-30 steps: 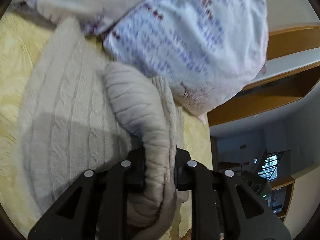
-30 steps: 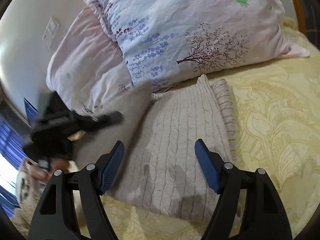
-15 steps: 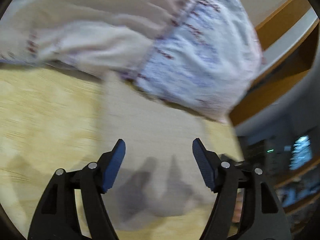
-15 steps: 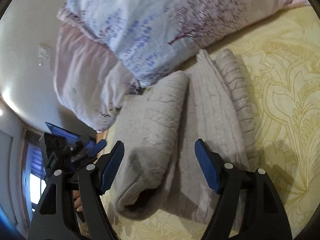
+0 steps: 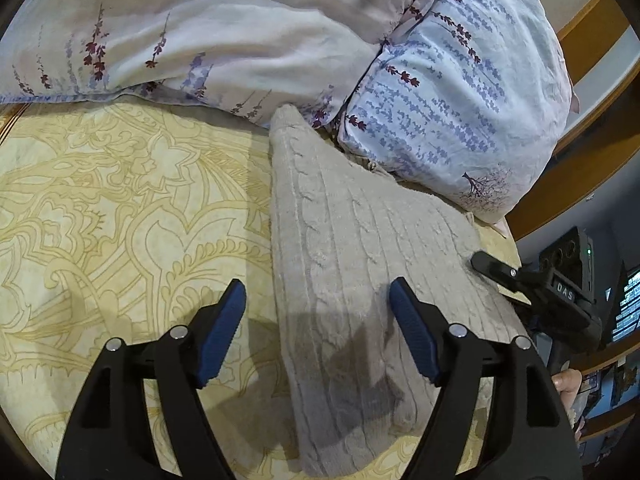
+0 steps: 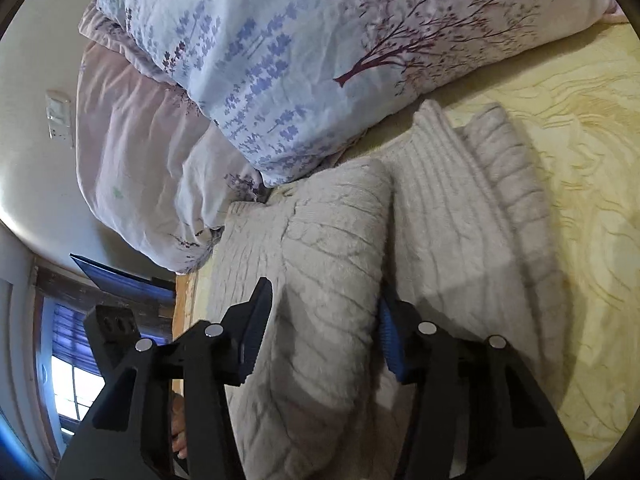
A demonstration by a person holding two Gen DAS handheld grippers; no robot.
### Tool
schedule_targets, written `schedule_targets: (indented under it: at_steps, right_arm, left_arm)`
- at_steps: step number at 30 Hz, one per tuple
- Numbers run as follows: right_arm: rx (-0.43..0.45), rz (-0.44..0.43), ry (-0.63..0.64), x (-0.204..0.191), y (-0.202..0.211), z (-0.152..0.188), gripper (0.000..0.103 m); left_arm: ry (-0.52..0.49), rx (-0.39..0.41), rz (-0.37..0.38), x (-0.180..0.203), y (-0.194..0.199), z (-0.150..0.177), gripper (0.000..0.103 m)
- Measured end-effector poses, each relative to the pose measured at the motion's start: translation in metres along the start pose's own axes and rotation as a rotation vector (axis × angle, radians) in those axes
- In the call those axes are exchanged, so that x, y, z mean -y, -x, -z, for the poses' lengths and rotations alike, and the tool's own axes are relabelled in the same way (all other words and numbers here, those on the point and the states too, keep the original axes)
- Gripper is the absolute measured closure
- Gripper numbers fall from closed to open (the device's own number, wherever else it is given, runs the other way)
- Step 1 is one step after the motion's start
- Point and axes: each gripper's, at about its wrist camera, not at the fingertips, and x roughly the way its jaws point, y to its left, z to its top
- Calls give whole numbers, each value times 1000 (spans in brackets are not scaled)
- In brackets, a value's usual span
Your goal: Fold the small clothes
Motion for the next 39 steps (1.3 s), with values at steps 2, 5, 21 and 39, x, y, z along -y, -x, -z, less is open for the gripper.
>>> schedule_targets:
  at_steps: [2, 5, 21, 39]
  right_arm:
    - [9, 8, 20, -2, -7, -1, 81]
    - [52, 23, 75, -9, -3, 1, 85]
    - [253, 244, 274, -18, 71, 3, 87]
    - [214, 159, 159, 16, 127, 67, 49]
  left_arm:
    - [0, -6, 5, -2, 0, 2, 26]
    - [5, -10, 23, -1, 3, 3, 26]
    - [-84, -39, 86, 34, 1, 30, 24]
    - [-75, -79, 116, 31, 3, 66, 24]
